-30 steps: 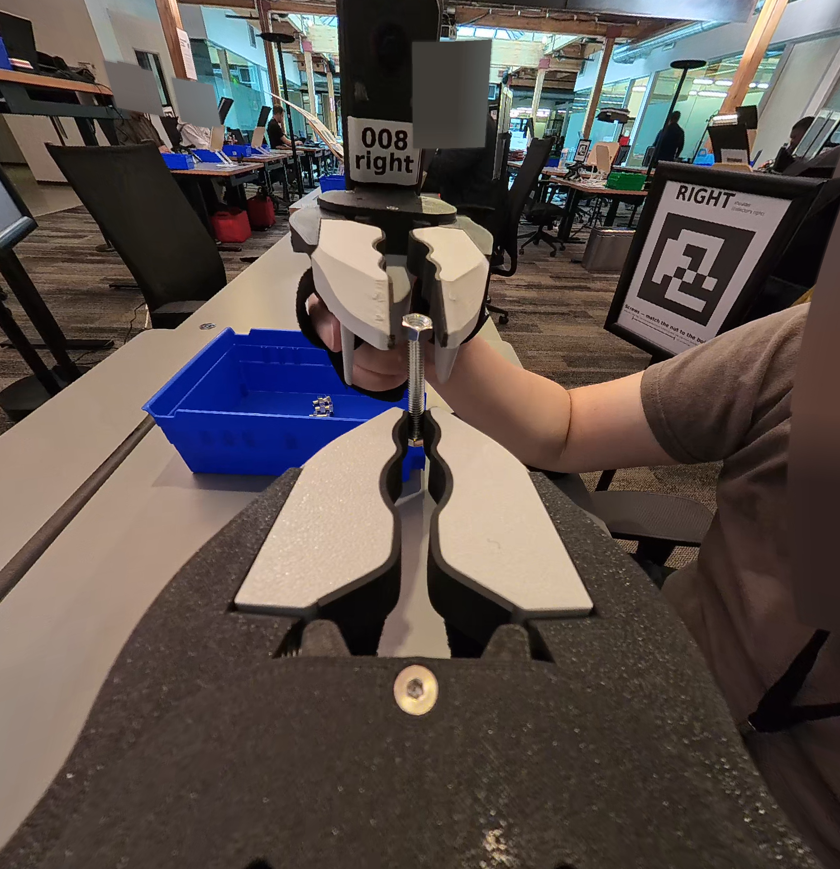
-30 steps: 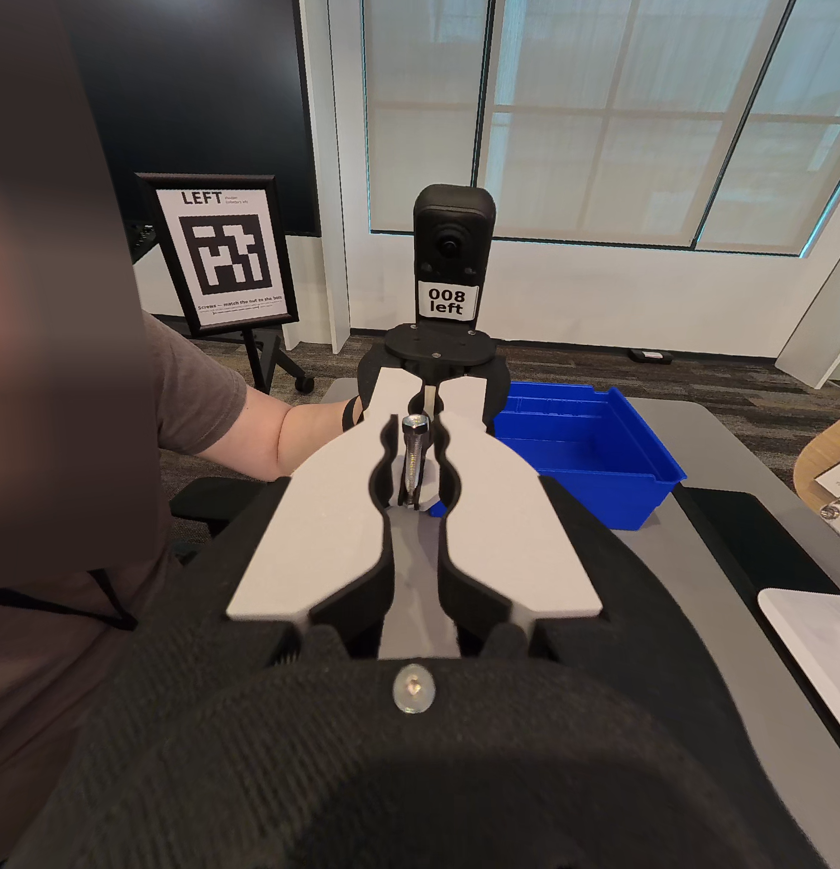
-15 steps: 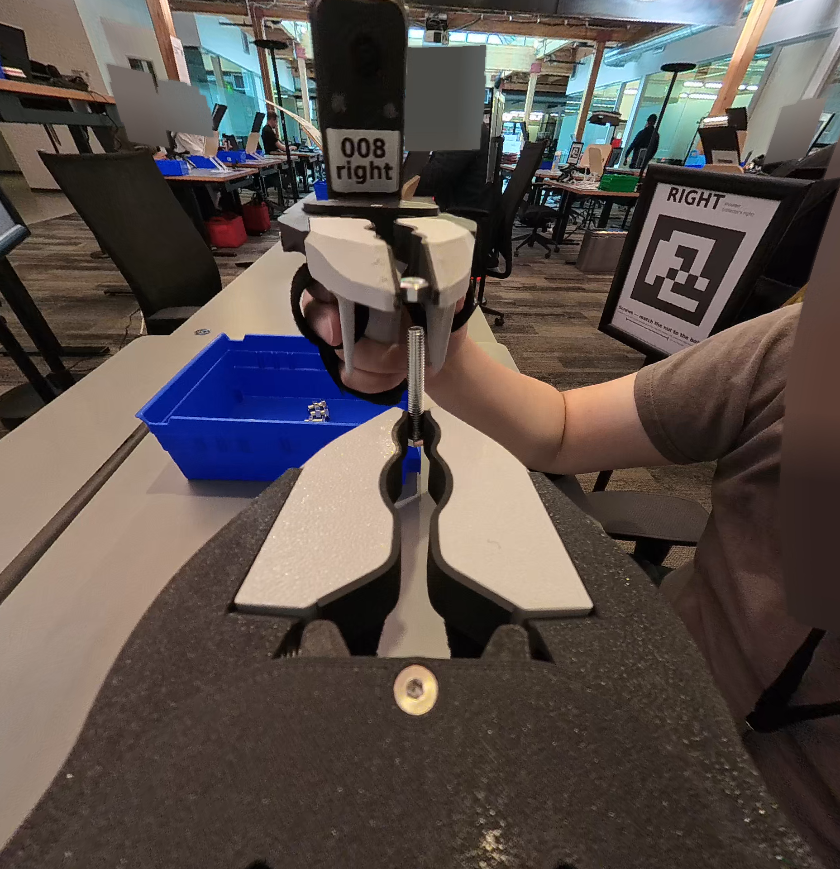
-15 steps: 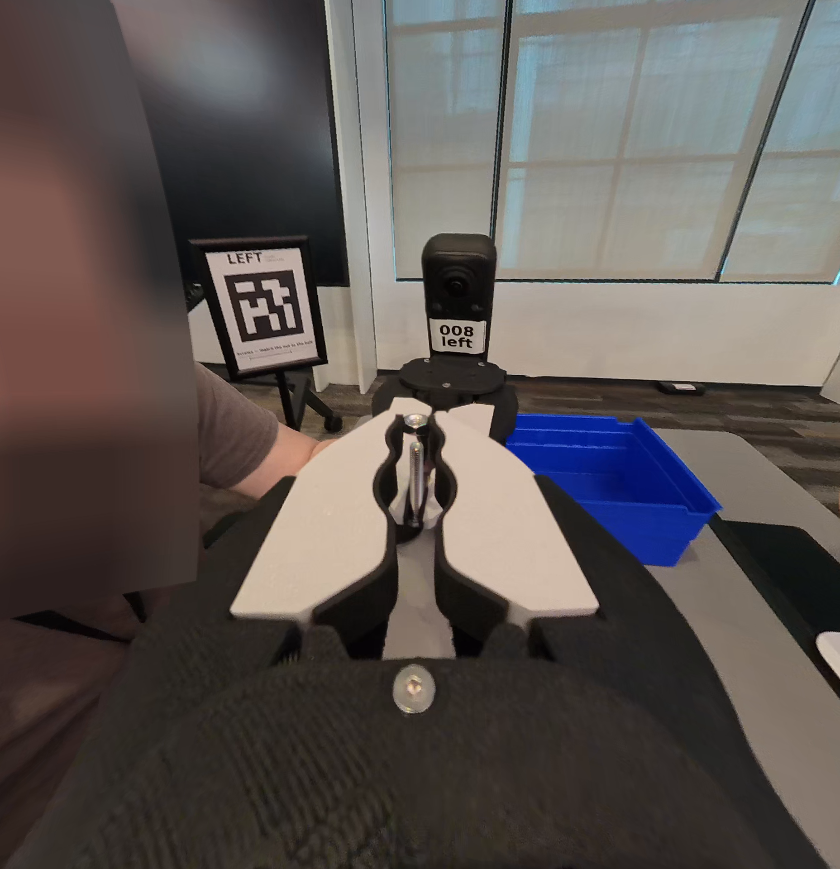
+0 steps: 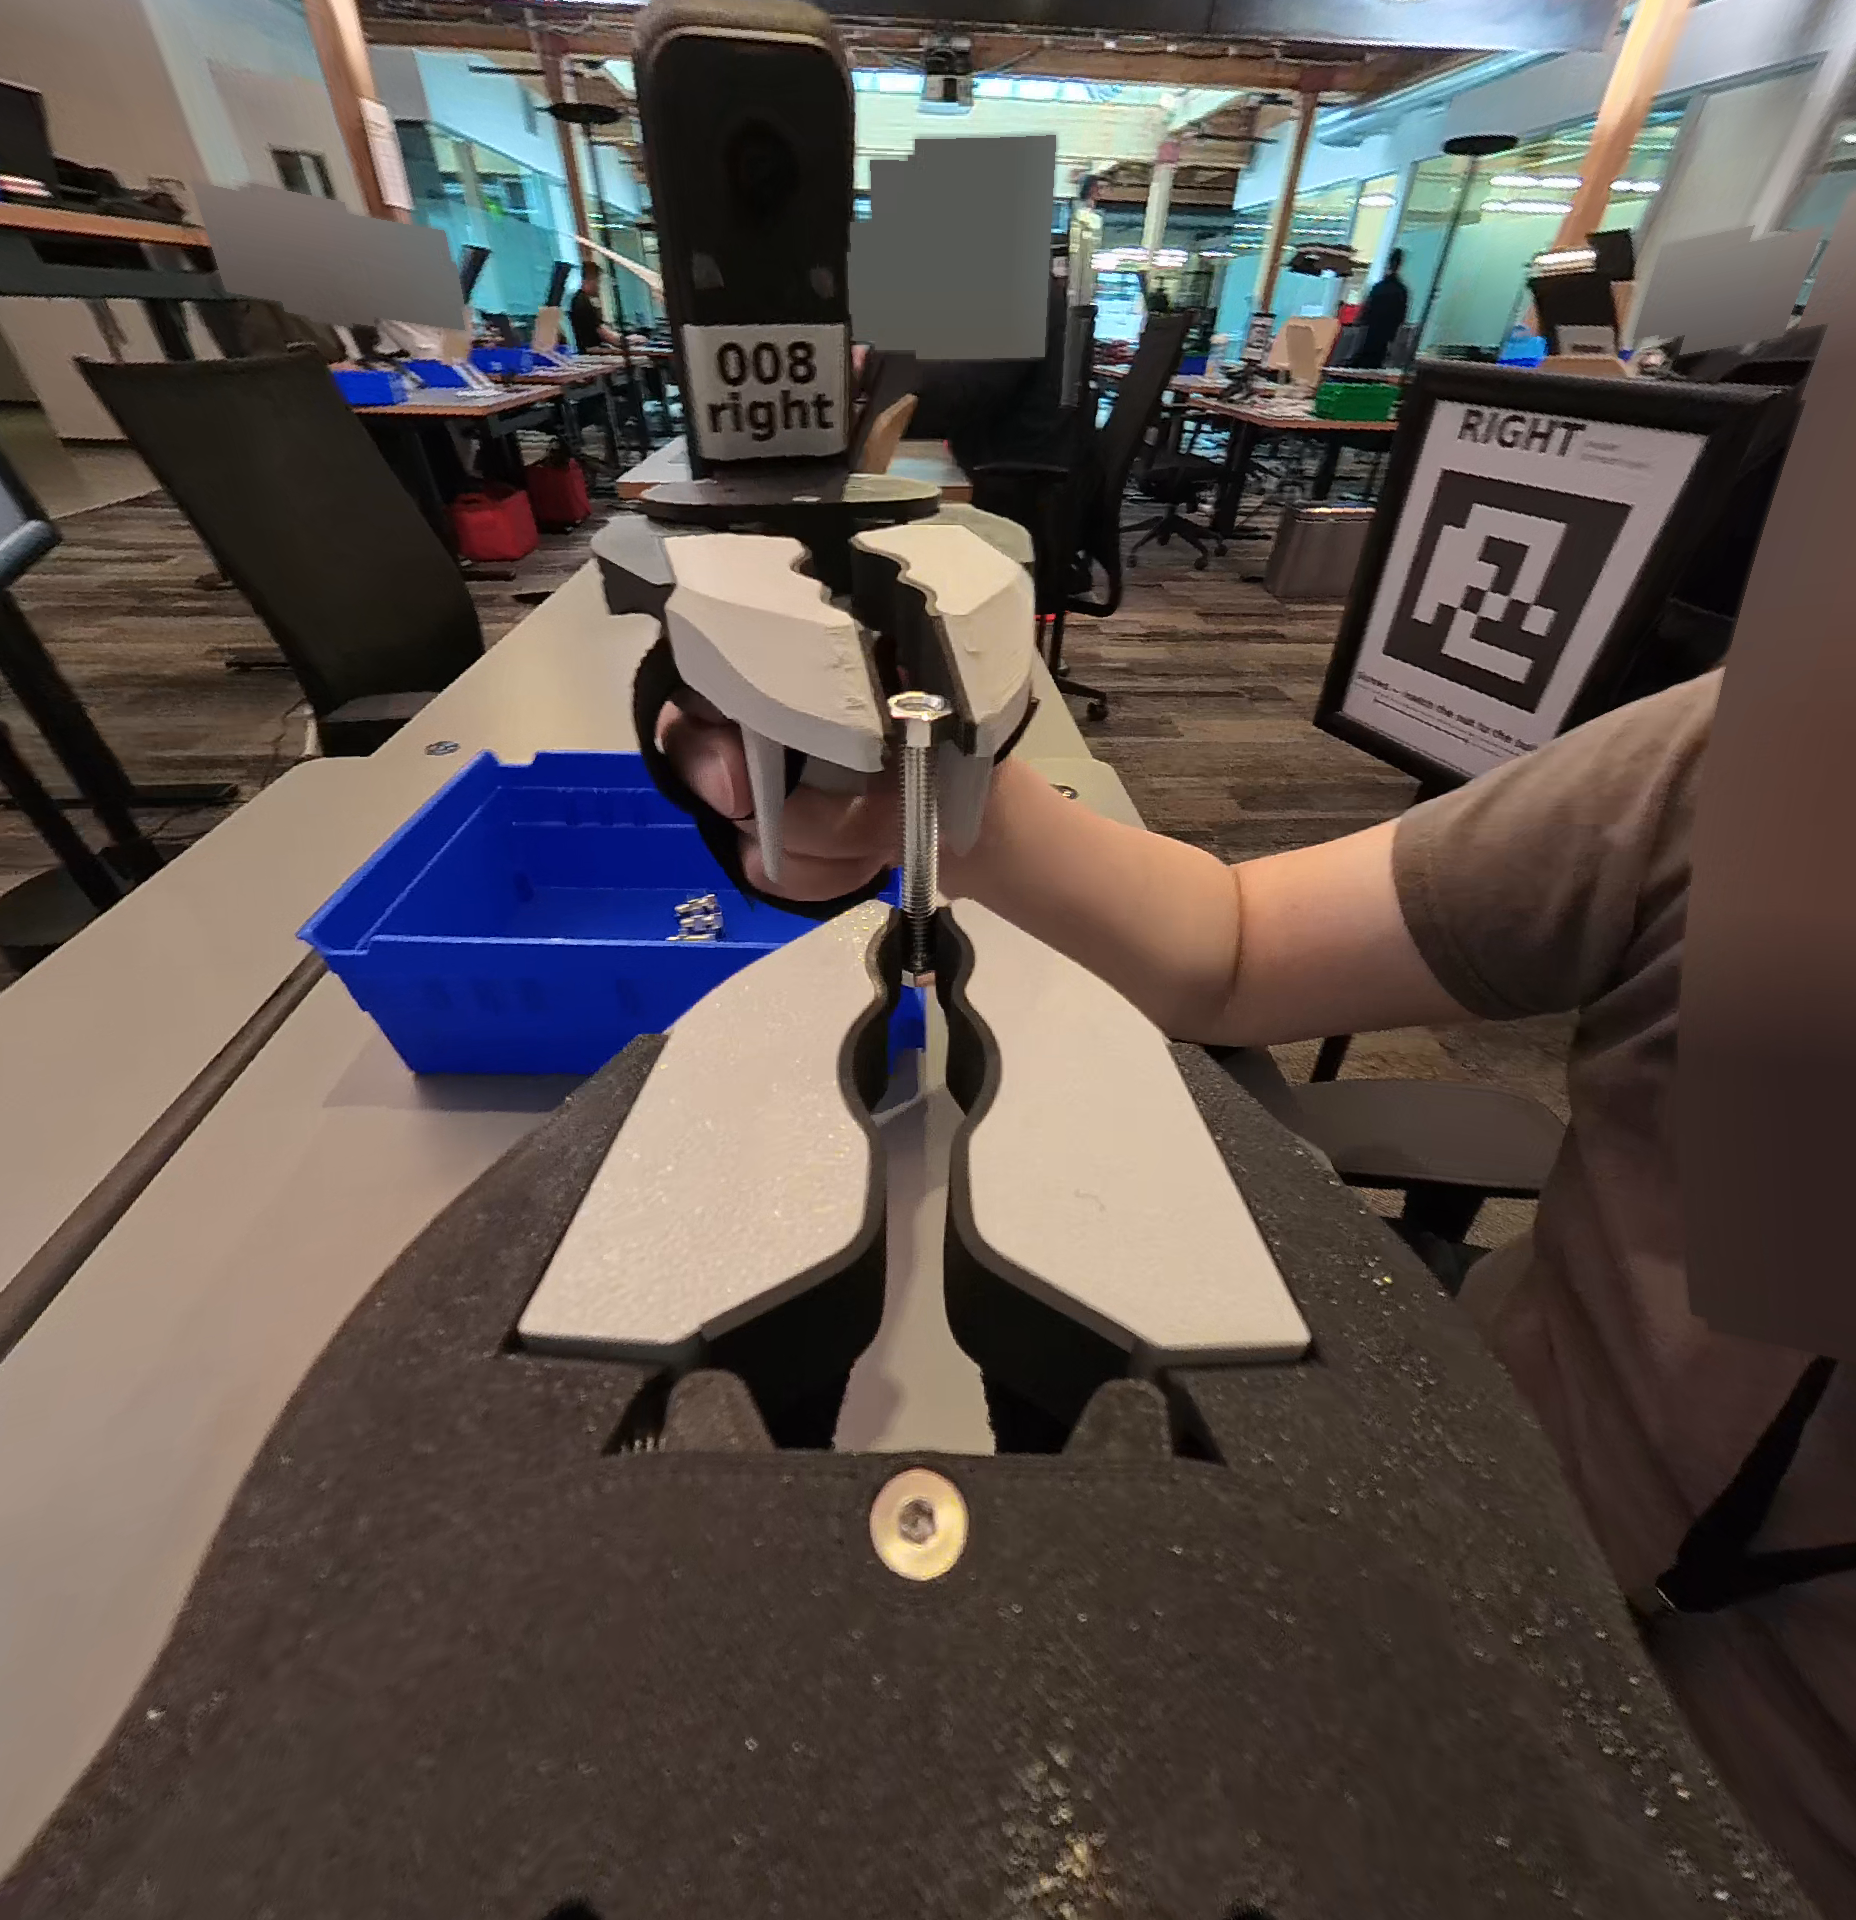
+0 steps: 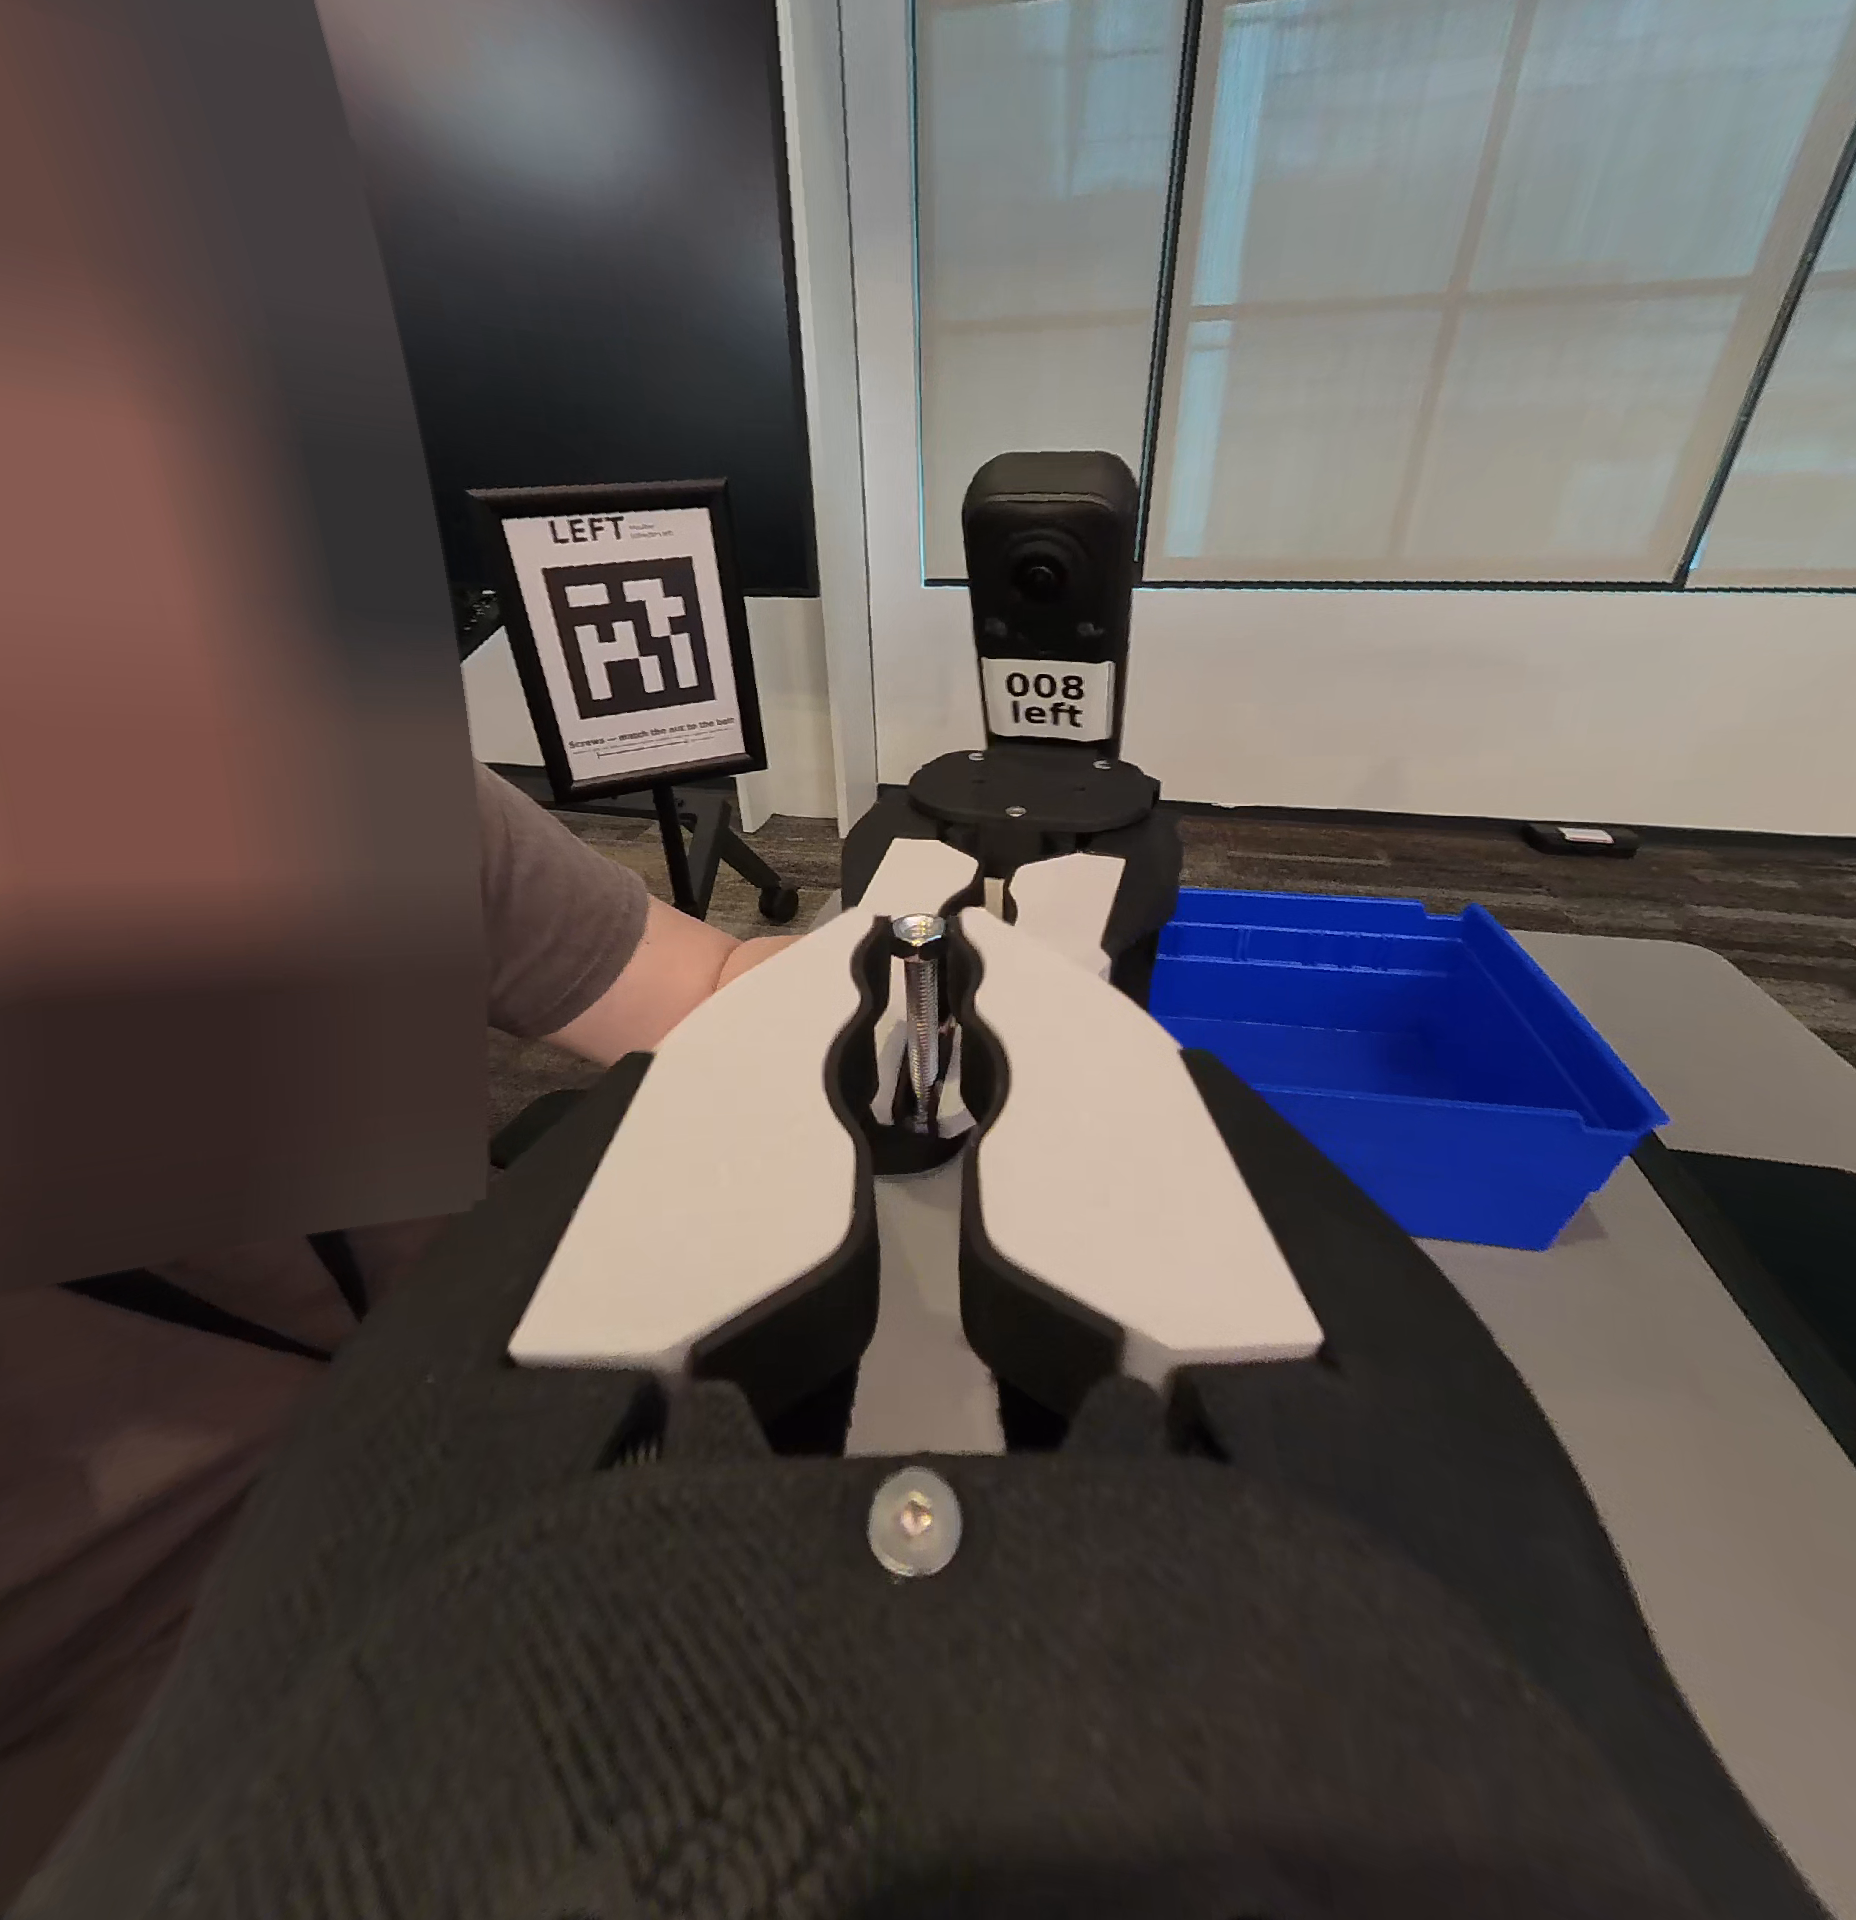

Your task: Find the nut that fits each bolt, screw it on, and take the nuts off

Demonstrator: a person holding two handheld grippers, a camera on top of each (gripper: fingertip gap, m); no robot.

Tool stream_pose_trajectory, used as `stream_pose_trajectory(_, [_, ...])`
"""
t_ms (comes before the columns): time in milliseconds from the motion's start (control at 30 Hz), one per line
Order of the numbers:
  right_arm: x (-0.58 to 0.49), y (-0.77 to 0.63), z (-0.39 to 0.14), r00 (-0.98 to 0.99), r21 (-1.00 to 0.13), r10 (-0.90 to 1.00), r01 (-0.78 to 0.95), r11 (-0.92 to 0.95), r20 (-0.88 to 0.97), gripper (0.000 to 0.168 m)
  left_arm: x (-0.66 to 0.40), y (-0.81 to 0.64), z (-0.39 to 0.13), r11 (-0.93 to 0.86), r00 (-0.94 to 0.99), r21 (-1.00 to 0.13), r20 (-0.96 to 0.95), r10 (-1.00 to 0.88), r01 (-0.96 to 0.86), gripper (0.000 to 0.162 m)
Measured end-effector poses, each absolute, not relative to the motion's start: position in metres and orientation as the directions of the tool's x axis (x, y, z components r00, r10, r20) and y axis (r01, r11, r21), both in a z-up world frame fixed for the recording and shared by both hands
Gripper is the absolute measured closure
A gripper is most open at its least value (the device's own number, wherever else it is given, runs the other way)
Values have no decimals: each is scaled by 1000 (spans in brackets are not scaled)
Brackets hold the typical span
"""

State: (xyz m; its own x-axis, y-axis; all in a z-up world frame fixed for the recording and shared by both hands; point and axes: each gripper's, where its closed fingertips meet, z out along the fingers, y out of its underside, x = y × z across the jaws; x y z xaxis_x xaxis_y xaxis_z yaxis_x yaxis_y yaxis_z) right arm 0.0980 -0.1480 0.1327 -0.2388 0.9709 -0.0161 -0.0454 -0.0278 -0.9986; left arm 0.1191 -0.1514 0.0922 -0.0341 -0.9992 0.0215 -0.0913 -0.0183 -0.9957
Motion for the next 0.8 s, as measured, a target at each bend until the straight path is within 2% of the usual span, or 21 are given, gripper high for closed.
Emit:
stream_pose_trajectory(400, [103,-195,128,-464,-995,880,-50,86,99,157,122,-199,88,29,-322,-995,4,-947,-96,157])
stream_pose_trajectory(633, [102,-197,127,-458,-994,882,-48,98,109,157,121,-200,88,42,-316,-994,-7,-949,-104,157])
stream_pose_trajectory(800, [97,-175,129,-353,-998,934,-24,51,56,157,120,-179,89,37,-189,-993,-15,-982,-114,157])
